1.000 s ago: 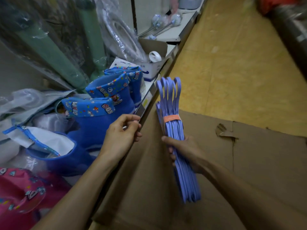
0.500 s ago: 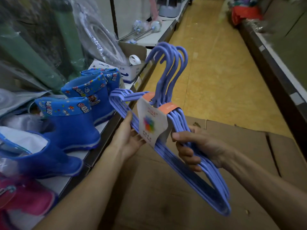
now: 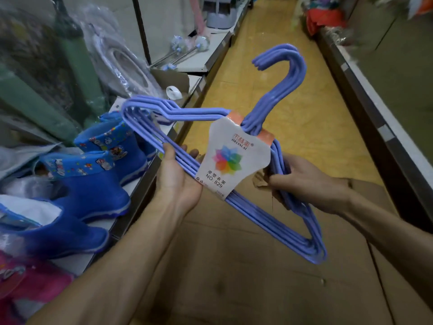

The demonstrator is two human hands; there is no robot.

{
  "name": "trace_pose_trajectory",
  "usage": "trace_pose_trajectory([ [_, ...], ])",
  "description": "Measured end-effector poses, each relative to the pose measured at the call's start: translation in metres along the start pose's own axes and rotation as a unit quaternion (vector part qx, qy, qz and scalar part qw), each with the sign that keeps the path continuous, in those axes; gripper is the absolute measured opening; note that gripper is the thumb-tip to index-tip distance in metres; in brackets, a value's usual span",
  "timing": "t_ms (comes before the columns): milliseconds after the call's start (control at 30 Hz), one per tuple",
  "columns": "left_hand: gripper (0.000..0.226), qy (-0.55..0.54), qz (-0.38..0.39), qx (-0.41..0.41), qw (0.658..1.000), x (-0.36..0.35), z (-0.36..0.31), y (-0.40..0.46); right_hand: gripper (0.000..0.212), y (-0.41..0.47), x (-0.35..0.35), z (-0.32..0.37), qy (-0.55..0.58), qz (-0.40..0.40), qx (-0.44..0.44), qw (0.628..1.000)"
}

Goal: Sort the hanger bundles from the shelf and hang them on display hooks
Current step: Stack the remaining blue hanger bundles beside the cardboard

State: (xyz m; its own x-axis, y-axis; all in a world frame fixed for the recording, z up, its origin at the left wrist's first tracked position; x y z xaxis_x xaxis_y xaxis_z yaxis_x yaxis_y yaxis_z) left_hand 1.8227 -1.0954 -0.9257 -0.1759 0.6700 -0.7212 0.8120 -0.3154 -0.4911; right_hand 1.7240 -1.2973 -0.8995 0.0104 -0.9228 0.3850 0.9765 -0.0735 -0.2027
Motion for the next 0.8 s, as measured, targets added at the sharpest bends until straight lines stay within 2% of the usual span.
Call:
trace_pose_trajectory([
  [133,0.051,0.035,0.025,-0.044,0.998,-0.061,-0.038,-0.051,0.017,-0.025,0.009,0.055,-0.053,-0.193,0.032,0.979],
  [233,0.044,0.049,0.020,-0.066,0.996,-0.116,-0.076,-0.103,0.005,-0.047,0.028,0.119,-0.066,-0.259,0.053,0.962],
  [433,0.033,0.062,-0.027,-0.100,0.993,-0.238,-0.161,-0.228,0.006,-0.106,0.092,0.290,-0.078,-0.267,0.069,0.958],
  [633,0.033,0.037,-0.002,-0.110,0.993,-0.371,-0.245,-0.361,0.008,-0.177,0.169,0.481,-0.130,-0.265,0.077,0.952],
  [800,0.030,0.061,-0.019,-0.106,0.992,-0.453,-0.295,-0.451,0.012,-0.238,0.212,0.603,-0.154,-0.316,0.091,0.932],
])
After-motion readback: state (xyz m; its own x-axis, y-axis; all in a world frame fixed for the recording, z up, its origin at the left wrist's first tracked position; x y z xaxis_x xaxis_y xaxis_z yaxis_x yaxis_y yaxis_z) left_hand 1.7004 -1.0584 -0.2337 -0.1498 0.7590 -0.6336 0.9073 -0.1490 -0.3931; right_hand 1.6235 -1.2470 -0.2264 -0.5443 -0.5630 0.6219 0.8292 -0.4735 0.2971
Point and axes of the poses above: each hand's wrist, its own y-axis towards the middle knuckle, its own x-axis out of the back of the hand, z = x × y, the point moved 3 cm from there along y, towards the middle knuckle, and after that the axes turned 2 degrees about x, right-handed, at the moved point
